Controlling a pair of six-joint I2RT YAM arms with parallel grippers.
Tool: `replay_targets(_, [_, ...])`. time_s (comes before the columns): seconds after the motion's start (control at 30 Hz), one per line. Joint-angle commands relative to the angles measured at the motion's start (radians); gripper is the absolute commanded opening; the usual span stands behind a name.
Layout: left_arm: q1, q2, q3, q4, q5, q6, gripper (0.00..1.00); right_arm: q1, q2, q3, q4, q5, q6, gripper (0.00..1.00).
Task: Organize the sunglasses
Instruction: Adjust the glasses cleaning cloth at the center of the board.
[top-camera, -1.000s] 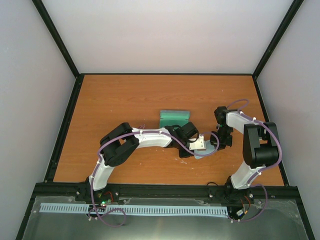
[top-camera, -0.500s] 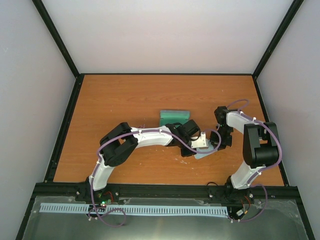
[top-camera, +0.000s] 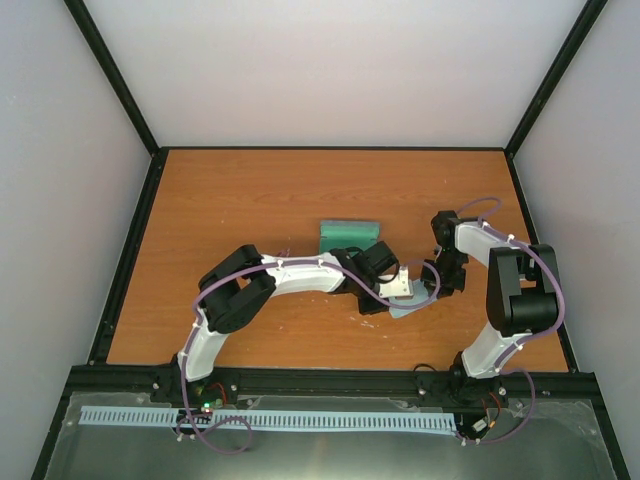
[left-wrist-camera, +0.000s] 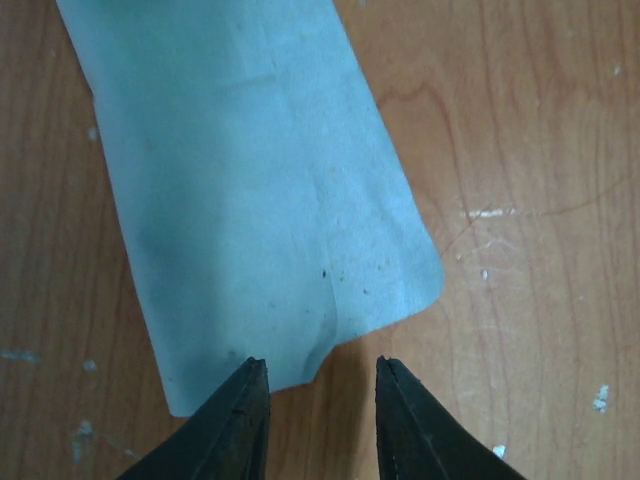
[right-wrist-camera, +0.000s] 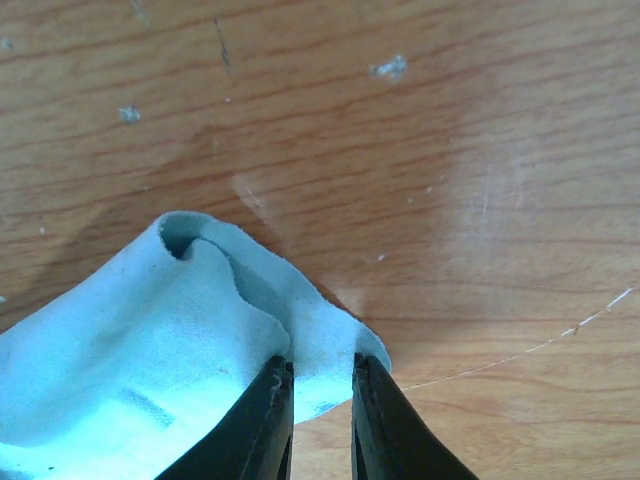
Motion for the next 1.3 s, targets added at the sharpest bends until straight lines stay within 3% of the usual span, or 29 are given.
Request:
replay_targets(0.0, [-0.011,-0.019,-0.015,0.009,-0.014,0.046,0.32,-0.004,-0.005,0.013,0.012,0.0,0.002,0.17])
replay_targets(0.87, [-0.011,0.038,-0.053,0.083,0.024,0.072,0.09,-0.005,0.01,0.008,0.007,-0.012,-0.017,0.17])
replay_targets(1.0, [-0.012,0.044,-0.054,0.095,0.023,0.08,0.01,-0.005,0.007,0.007,0.007,-0.012,-0.017,0.17])
replay_targets(1.27, [-0.011,0.015,-0.015,0.022,0.02,0.083,0.01,-0.005,-0.012,0.024,-0.003,-0.005,-0.013,0.19])
